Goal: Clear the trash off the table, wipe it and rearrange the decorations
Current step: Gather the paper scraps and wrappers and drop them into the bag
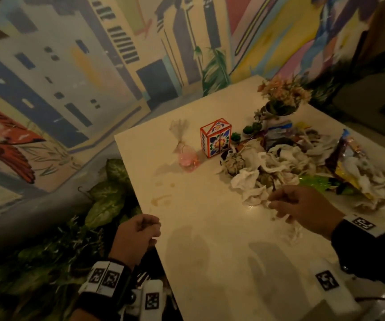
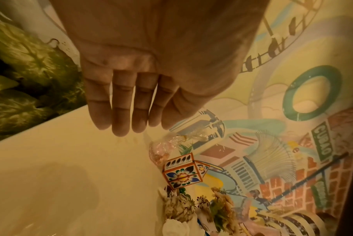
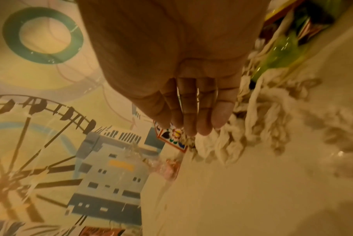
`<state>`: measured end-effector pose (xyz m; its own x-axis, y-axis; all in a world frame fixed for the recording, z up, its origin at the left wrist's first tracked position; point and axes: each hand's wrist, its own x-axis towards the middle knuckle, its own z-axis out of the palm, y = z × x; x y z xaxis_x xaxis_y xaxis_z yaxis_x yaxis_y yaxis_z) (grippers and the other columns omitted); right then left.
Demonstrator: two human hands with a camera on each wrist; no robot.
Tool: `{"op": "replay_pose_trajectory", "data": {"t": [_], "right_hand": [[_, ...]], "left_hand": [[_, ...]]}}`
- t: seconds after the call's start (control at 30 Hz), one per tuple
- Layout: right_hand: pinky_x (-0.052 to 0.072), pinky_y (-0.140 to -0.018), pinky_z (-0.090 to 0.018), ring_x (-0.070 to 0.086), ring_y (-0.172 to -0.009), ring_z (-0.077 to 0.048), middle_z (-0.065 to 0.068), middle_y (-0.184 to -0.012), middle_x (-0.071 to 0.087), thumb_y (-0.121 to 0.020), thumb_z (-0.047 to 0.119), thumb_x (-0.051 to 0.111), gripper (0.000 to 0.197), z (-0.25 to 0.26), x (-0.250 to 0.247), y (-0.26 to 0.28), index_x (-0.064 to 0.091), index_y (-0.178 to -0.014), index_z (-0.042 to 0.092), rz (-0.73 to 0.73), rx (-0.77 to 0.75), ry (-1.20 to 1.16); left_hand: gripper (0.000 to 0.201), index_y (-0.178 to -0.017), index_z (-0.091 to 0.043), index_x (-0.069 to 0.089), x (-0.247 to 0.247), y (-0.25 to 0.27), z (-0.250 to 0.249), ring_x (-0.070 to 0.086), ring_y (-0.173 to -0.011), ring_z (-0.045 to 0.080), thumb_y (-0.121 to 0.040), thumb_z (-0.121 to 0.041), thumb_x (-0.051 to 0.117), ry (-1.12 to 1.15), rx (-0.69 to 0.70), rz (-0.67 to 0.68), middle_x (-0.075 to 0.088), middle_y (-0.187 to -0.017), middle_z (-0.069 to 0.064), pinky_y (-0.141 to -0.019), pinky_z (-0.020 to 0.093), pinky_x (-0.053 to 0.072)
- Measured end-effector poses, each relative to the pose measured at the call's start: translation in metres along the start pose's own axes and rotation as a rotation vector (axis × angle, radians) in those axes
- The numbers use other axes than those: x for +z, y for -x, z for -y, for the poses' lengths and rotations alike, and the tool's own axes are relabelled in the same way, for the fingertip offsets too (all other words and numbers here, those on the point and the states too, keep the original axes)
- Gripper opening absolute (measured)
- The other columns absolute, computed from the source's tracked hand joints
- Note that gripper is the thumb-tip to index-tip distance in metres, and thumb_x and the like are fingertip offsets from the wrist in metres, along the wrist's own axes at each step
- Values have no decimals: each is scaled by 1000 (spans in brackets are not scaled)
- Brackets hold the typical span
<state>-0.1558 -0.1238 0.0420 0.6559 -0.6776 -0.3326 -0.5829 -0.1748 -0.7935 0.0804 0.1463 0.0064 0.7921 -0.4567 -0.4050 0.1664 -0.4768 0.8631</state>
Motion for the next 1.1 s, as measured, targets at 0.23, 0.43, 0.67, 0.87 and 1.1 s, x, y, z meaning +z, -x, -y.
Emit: {"op": "replay_pose_trajectory", "data": {"t": [0.23,0.43,0.67,0.87,1.1], "right_hand": [[57,-67,-39,67,-77,-25,-6,-80,71,-86,16,67,4,-14,-37,2,69,-88,18,-92,10,49],[50,-67,-25,64,-79,-17,-2,-86,69,-84,18,69,4,-9,-75,-37,69,-89,18,-51,-53,156],[47,-86,-34,56,-101,-17,0,-117,59,-82,28,71,27,-7,-112,-117,61,-106,22,77,-111,386],[32,-108,-44,31,-133,-26,0,-145,35,-65,57,76,80,-18,-110,-173,43,-134,34,290,-190,806],[19,-114,-55,4,-145,-35,2,-158,-4,-51,70,76,122,-35,-73,-193,3,-146,43,511,-182,973]], "left_hand": [[8,-85,-9,65,32,-32,-30,63,-80,26,-84,-1,65,-110,71,81,68,-94,19,-65,34,53],[12,-90,-14,64,91,-68,-58,61,-87,24,-81,-9,70,-245,108,101,67,-92,5,-79,40,53],[84,-141,-24,38,189,-110,-102,40,-132,23,-71,-43,79,-477,108,159,39,-146,-2,-108,40,37],[131,-149,-37,14,243,-147,-117,19,-144,27,-40,-71,79,-620,-13,267,11,-159,-4,-113,51,28],[129,-148,-34,13,262,-147,-107,26,-134,41,-44,-61,85,-913,-122,190,27,-147,8,-108,56,32]]}}
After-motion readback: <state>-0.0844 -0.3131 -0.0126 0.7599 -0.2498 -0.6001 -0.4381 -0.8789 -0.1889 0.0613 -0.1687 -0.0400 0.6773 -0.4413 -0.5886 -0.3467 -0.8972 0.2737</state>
